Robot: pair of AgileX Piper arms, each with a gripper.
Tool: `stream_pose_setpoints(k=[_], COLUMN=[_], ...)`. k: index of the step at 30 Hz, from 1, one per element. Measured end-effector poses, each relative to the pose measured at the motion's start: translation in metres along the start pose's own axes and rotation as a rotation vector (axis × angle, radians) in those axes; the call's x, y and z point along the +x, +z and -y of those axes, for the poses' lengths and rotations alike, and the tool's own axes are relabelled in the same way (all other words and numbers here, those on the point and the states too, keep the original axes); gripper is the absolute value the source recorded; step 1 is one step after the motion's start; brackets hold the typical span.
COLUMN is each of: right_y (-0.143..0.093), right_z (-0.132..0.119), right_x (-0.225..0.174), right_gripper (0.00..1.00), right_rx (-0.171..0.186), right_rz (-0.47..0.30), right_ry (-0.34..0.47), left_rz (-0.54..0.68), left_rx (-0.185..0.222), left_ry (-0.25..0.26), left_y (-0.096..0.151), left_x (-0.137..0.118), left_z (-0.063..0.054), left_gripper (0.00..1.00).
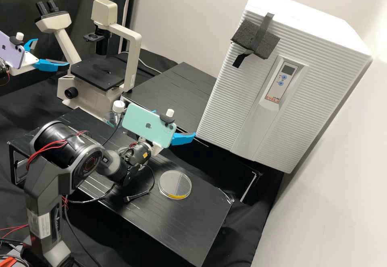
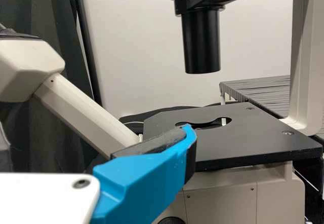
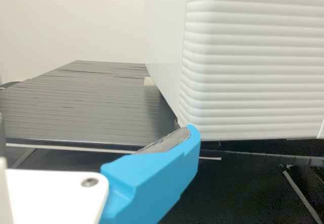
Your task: Close the petri dish lid.
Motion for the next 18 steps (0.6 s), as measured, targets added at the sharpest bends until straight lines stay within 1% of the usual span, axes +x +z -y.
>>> stream_pose_setpoints(k=[11, 14, 18], right_y=[0.002, 0.011, 0.02], right_z=[-0.001, -0.009, -0.023], right_x=[-0.004, -0.018, -0.041], right_gripper=[1.0, 1.0, 1.0], right_rx=[-0.003, -0.004, 0.005], right_rz=[0.005, 0.038, 0.057], right_ry=[0.003, 0.028, 0.105], left_rz=[0.0, 0.0, 0.0], left_rx=[0.0, 0.0, 0.0], left_ry=[0.0, 0.0, 0.0], left_y=[0.0, 0.0, 0.0], left_x=[0.0, 0.0, 0.0], left_z=[0.0, 0.0, 0.0], left_gripper=[1.0, 1.0, 1.0])
